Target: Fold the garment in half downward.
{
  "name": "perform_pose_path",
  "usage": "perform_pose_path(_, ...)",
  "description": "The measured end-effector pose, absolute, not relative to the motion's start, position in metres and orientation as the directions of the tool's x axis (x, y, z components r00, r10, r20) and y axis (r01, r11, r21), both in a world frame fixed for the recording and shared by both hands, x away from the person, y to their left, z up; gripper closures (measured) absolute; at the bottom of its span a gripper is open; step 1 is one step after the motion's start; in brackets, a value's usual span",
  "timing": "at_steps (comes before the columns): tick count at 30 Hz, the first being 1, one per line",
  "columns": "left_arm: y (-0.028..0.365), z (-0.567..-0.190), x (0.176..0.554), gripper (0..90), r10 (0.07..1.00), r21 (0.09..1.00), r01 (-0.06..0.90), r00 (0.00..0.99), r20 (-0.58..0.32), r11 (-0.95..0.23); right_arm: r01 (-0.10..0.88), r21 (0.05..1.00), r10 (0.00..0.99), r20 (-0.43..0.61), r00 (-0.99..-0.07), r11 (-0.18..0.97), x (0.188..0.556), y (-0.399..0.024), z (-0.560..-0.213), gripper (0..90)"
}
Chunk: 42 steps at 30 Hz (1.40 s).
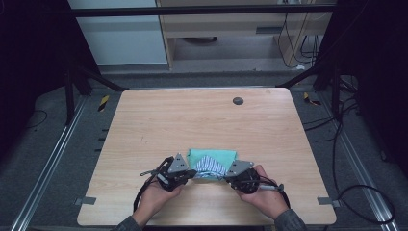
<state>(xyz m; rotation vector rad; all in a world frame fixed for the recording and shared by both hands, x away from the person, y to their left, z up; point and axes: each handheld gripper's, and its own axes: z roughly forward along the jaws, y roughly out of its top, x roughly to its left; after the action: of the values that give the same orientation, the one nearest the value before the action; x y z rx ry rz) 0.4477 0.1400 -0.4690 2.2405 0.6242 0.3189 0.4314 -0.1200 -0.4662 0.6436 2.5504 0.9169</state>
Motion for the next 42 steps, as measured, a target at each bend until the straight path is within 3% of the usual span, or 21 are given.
perform_pose_path(36,0.138,-0.489,0.426,90.0,0.465,0.688,0.33,0.885,0.012,-0.647,0.291,0.576,0.459,-0.169,-0.872,0.764,0.413,-0.12,-0.482,89.8)
perform_pose_path(40,0.139,-0.49,0.424,90.0,0.469,0.693,0.34,0.883,-0.002,-0.636,0.29,0.573,0.459,-0.174,-0.871,0.767,0.411,-0.12,-0.483,89.6)
perform_pose_path(42,0.141,-0.489,0.422,88.7,0.477,0.704,0.34,0.879,-0.002,-0.623,0.298,0.581,0.465,-0.16,-0.871,0.757,0.409,-0.122,-0.483,85.0)
